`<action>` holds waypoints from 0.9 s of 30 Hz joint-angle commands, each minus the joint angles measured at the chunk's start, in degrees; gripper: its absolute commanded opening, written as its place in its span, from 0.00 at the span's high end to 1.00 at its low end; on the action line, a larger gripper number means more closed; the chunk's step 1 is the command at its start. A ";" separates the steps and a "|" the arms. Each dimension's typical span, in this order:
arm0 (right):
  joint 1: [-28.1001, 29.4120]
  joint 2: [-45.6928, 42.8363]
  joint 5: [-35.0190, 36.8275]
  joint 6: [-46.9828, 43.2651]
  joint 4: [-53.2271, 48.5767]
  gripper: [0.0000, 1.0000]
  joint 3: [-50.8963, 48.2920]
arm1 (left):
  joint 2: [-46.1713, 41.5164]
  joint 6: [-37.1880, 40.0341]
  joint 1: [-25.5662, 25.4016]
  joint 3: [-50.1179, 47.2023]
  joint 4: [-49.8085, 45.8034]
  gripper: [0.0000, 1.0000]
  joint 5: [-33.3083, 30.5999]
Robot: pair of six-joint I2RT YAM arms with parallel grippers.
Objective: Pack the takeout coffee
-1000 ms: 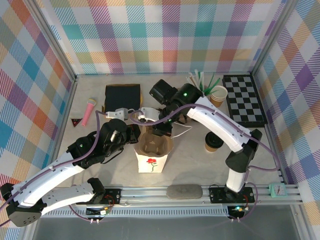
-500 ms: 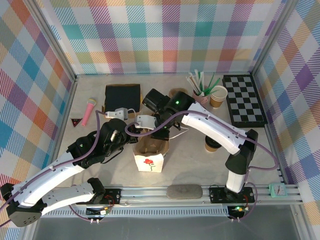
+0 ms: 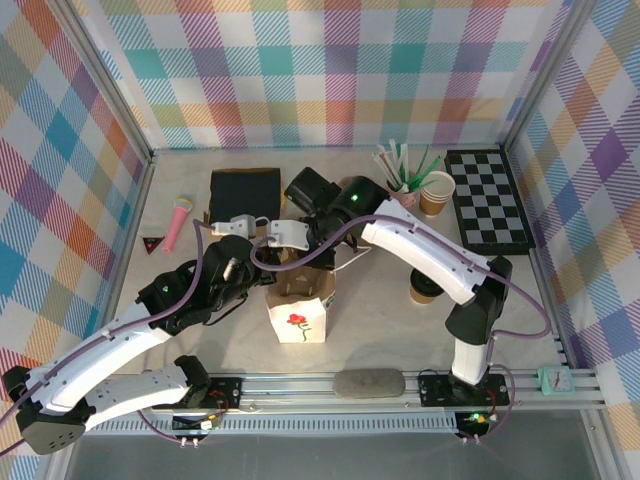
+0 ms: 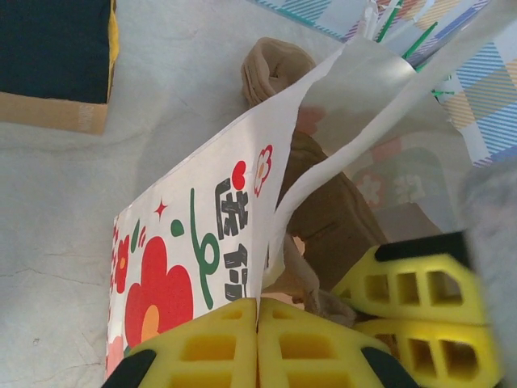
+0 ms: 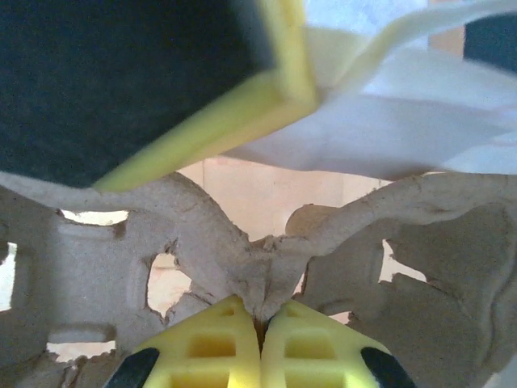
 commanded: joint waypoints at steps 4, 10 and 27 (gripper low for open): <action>-3.26 0.09 -5.98 0.76 1.04 0.94 4.15 | 0.25 0.24 0.62 -0.67 0.46 0.92 2.50; -3.64 -0.46 -5.75 0.86 2.00 0.94 1.43 | 0.29 0.36 0.88 -0.67 0.25 0.92 2.63; -6.64 2.04 -5.81 7.32 3.56 0.94 3.08 | 0.96 1.01 1.62 -0.05 -0.20 0.91 3.15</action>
